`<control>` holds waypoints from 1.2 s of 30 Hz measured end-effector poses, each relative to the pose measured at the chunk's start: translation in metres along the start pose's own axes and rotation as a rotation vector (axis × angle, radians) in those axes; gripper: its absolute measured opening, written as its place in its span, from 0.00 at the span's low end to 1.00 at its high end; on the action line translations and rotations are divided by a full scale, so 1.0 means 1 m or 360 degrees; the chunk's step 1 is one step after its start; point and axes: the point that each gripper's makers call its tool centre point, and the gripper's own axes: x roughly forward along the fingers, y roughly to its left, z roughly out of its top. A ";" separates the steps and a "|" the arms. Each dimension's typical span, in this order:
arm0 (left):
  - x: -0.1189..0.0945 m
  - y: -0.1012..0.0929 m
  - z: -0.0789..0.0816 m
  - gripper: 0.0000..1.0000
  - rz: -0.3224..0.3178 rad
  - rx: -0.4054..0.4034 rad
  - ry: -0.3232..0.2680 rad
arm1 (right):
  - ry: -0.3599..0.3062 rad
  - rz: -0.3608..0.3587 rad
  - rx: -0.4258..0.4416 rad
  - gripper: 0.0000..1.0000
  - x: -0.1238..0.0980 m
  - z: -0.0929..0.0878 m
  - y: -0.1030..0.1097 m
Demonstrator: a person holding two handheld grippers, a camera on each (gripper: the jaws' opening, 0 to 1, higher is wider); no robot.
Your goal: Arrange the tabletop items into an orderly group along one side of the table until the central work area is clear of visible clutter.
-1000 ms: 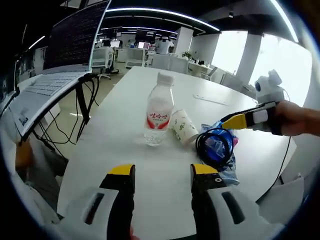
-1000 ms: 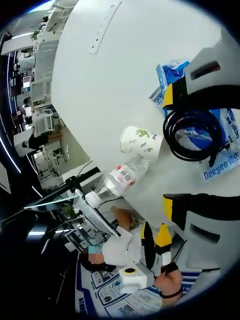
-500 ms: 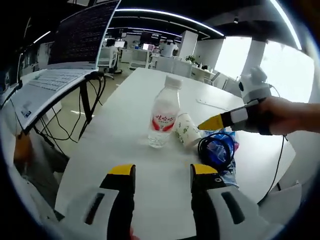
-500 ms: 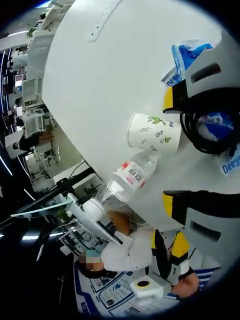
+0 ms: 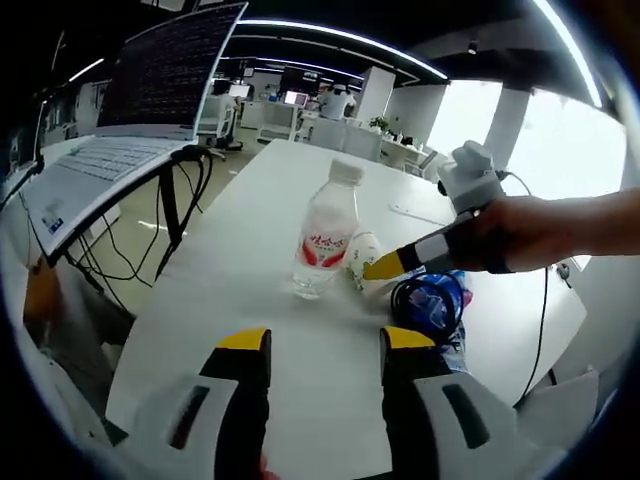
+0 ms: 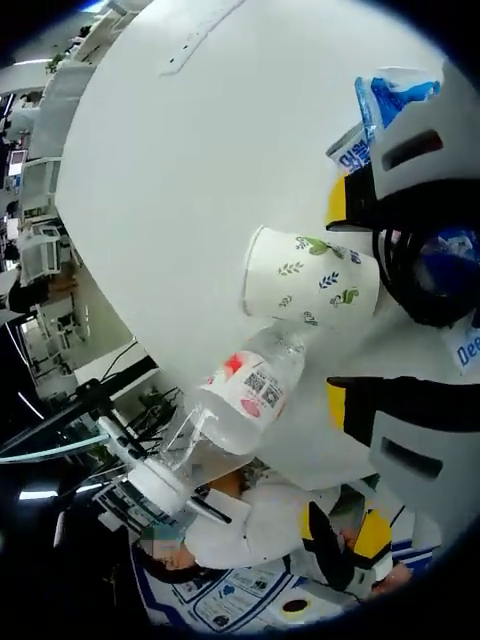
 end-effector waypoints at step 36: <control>-0.010 -0.013 -0.014 0.41 -0.0026 -0.0009 0.0033 | 0.0006 -0.0114 -0.0083 0.36 0.000 -0.008 -0.023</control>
